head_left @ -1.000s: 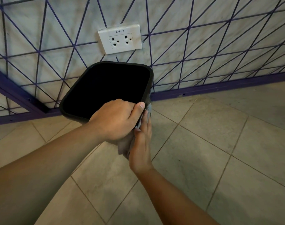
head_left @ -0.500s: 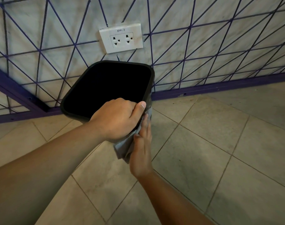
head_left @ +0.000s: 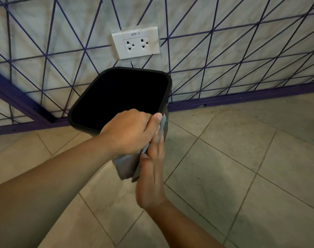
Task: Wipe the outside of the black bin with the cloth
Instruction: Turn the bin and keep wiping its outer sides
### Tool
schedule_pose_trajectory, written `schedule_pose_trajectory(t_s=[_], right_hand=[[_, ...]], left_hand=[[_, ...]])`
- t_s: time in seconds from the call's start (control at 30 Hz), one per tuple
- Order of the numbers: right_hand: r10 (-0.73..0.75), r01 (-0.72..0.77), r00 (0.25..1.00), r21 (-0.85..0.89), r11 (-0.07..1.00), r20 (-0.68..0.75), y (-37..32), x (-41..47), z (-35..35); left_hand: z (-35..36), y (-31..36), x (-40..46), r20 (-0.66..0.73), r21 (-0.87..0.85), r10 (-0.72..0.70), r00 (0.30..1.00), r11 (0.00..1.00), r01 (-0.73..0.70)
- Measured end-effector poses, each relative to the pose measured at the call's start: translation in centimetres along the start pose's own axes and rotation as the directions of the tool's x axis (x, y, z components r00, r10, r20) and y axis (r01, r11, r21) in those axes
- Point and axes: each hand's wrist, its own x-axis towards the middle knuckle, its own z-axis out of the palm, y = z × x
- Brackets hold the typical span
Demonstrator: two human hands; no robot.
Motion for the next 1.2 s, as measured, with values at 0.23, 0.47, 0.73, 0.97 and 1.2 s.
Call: schedule_pose_trajectory(t_s=[0.23, 0.47, 0.73, 0.97, 1.2], right_hand=[[-0.004, 0.005, 0.999, 0.015, 1.000, -0.035, -0.3, 0.4, 0.2], [0.046, -0.046, 0.997, 0.012, 0.999, -0.064, 0.8, 1.4, -0.8], [0.152, -0.148, 0.987, 0.064, 0.987, -0.051, 1.9, 1.4, -1.0], [0.127, -0.126, 0.991, 0.044, 0.991, -0.033, 1.9, 0.5, -0.5], [0.031, -0.032, 0.999, 0.036, 0.999, 0.016, 1.2, 0.3, -0.3]], left_hand=[[0.1, 0.1, 0.0, -0.002, -0.001, -0.018, 1.000, 1.000, 0.018], [0.0, 0.2, 0.0, -0.019, 0.011, -0.013, 1.000, 1.000, 0.013], [0.0, 0.2, 0.0, -0.020, 0.023, -0.011, 1.000, 1.000, 0.012], [-0.1, 0.3, 0.1, -0.013, 0.025, -0.011, 1.000, 1.000, 0.012], [0.1, 0.0, 0.0, -0.024, 0.019, 0.003, 1.000, 1.000, -0.003]])
